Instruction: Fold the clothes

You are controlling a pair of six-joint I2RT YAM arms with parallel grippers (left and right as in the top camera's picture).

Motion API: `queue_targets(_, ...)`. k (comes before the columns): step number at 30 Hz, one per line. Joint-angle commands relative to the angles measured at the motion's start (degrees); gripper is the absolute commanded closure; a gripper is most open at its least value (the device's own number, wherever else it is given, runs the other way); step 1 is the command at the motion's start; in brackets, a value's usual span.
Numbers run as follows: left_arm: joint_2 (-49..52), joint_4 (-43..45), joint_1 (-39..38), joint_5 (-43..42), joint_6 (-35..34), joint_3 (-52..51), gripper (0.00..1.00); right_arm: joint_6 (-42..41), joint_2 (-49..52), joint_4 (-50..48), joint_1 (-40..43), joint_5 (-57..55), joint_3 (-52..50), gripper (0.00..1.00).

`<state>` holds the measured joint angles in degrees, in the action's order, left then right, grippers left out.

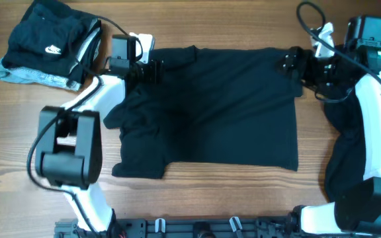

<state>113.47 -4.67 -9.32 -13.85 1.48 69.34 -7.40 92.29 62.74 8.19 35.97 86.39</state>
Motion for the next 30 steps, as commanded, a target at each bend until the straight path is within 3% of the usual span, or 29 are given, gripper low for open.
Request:
queue_targets(1,4.85,4.09,0.11,0.00,1.09,0.42,0.36,-1.77,0.07,-0.35,-1.92,-2.91,-1.40,0.07)
queue_targets(6,7.39,6.27,0.11,2.12,1.09,0.42,0.46,-2.01,0.07,-0.28,-2.29,-4.52,-1.57,0.07)
queue_targets(8,7.98,7.37,0.11,2.10,0.57,0.42,0.61,-1.99,0.07,-0.13,-2.29,-4.55,-1.57,0.07)
queue_targets(9,7.91,9.14,0.11,2.01,-1.68,0.44,0.77,-2.01,0.07,-0.13,-2.29,-4.55,-1.57,0.07)
queue_targets(11,7.15,13.25,0.13,1.68,-4.96,0.44,0.96,-2.01,0.07,-0.11,-2.29,-4.55,-1.57,0.08)
queue_targets(17,4.50,17.29,4.35,1.68,-12.81,13.20,0.96,-2.01,0.07,-0.37,-2.29,-4.76,-1.57,0.08)
queue_targets(19,4.50,24.83,5.51,1.68,-14.34,13.68,0.96,-2.03,0.07,-0.79,-2.29,-4.76,-1.57,0.08)
queue_targets(21,4.50,26.38,5.88,1.55,-16.13,14.36,0.96,-2.99,0.07,-1.14,-2.29,-4.76,-1.57,0.08)
queue_targets(22,4.50,26.34,5.92,0.81,-16.11,15.15,0.84,-3.13,0.07,-1.14,-2.29,-4.74,-1.57,0.08)
queue_targets(23,4.50,26.12,5.92,-0.39,-16.09,15.45,0.46,-3.21,0.07,-1.11,-2.29,-4.74,-1.57,0.08)
queue_targets(24,4.48,23.41,5.92,-0.96,-16.00,15.47,0.15,-3.19,0.07,-1.11,-2.29,-4.74,-1.57,0.07)
queue_targets(26,4.37,11.54,6.10,-0.92,-12.79,15.47,0.07,-3.26,0.07,-0.90,-2.29,-7.34,-1.57,0.04)
queue_targets(27,4.17,2.60,6.54,-0.94,-10.99,15.47,0.00,-4.44,0.15,0.20,-2.29,-14.64,-1.57,0.01)
queue_targets(30,3.41,-16.72,7.85,2.03,-10.67,15.47,0.08,-11.43,1.99,4.74,-2.19,-27.93,-1.81,0.05)
